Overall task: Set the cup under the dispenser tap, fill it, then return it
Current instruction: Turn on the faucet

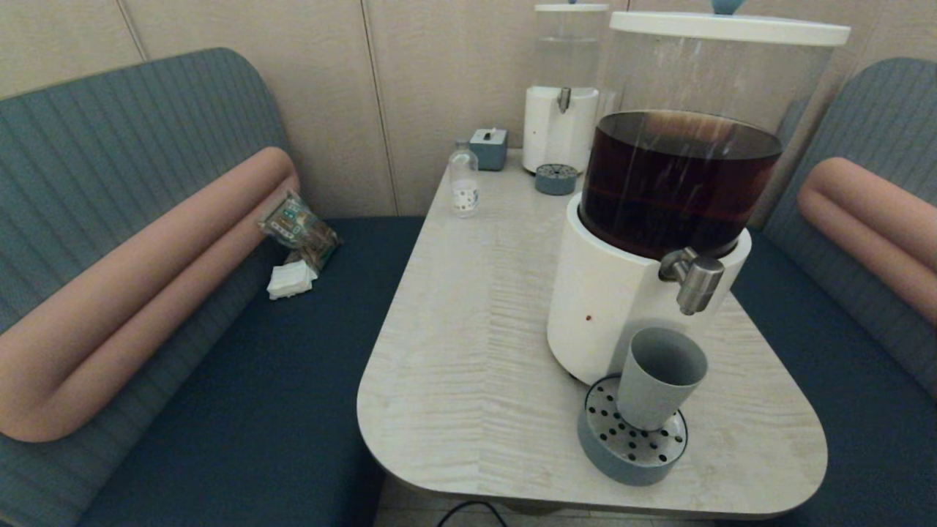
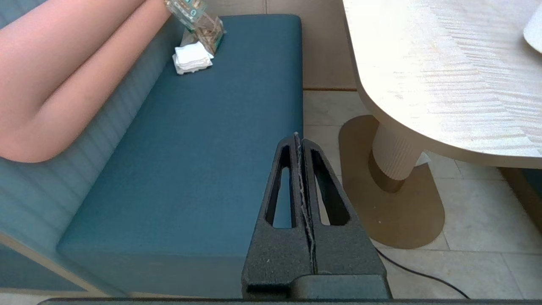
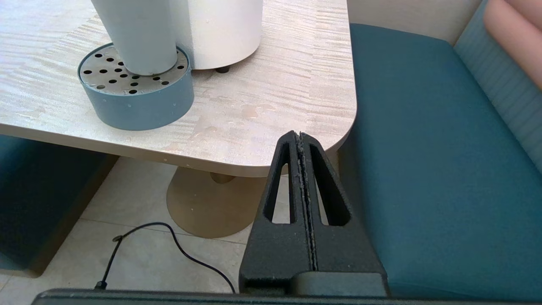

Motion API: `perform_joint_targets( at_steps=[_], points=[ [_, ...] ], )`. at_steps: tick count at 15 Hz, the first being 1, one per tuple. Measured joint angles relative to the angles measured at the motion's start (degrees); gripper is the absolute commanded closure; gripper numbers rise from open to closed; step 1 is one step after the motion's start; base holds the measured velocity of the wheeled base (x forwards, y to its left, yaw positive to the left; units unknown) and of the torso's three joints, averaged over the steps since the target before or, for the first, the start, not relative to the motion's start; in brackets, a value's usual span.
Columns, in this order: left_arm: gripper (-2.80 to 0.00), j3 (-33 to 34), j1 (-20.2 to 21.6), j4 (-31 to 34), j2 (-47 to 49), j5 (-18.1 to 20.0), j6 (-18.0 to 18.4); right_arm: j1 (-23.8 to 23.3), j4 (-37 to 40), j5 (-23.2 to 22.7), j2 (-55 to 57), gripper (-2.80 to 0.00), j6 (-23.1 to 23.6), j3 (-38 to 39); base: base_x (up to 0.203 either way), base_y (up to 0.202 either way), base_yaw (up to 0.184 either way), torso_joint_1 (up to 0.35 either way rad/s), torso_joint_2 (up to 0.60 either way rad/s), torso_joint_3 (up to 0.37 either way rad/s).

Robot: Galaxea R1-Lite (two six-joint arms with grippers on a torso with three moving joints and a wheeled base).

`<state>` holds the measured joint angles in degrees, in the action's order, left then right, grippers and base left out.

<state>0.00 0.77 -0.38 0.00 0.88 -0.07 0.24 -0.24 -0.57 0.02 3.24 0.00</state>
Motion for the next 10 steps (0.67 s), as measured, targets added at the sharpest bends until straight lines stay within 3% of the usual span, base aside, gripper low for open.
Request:
perform_joint_targets(
  at_steps=[8, 10],
  points=[
    [0.00, 0.00, 0.00, -0.03, 0.00, 0.00, -0.56, 0.00, -0.17, -0.11, 0.00, 0.00, 3.48, -0.18, 0.000, 0.000, 0.000, 0.000, 0.00, 0.000],
    [0.00, 0.00, 0.00, -0.04, 0.00, 0.00, -0.53, 0.00, 0.90, -0.11, 0.52, 0.00, 3.09, -3.66, 0.000, 0.000, 0.000, 0.000, 0.00, 0.000]
  ],
)
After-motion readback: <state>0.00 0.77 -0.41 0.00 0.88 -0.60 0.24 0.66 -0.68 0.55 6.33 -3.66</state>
